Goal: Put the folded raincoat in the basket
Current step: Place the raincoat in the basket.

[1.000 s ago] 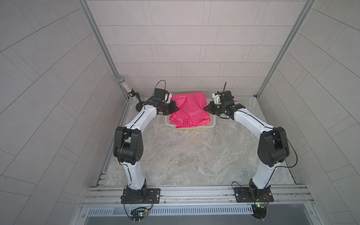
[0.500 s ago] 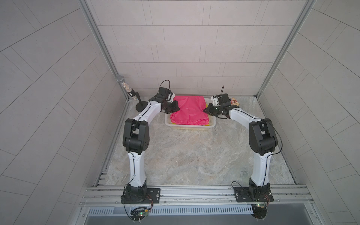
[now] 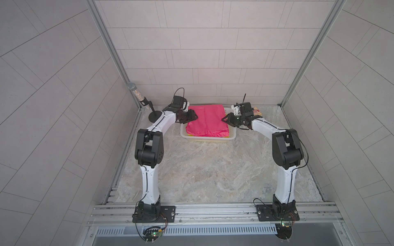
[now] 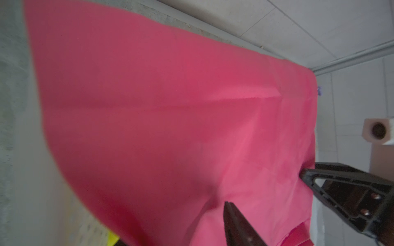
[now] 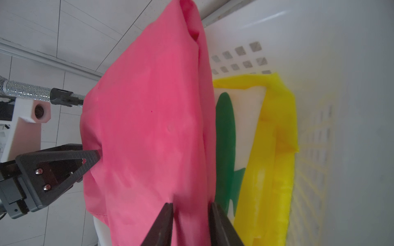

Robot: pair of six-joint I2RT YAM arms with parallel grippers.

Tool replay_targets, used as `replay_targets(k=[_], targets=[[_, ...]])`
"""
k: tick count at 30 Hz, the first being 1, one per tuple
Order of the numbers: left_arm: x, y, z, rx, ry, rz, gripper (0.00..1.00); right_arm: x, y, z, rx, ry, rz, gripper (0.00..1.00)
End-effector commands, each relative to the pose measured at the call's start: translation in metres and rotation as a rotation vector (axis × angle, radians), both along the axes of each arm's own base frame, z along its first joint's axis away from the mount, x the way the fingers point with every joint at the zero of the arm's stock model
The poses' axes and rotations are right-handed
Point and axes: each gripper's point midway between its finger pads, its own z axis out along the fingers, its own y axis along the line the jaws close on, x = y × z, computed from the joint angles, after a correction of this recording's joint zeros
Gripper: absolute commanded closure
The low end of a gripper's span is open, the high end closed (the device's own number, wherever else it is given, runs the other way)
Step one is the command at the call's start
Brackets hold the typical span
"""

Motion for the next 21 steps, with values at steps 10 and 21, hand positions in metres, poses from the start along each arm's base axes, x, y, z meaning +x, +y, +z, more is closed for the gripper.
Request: replay_targets(k=[10, 21], targets=[[-0.008, 0.039, 0.092, 0.194, -0.166, 0.068, 0.00, -0.033, -0.043, 0.103, -0.222, -0.177, -0.073, 0.62], [0.037, 0.008, 0.139, -0.163, -0.289, 0.198, 0.00, 0.026, 0.009, 0.150, -0.081, -0.264, -0.008, 0.91]])
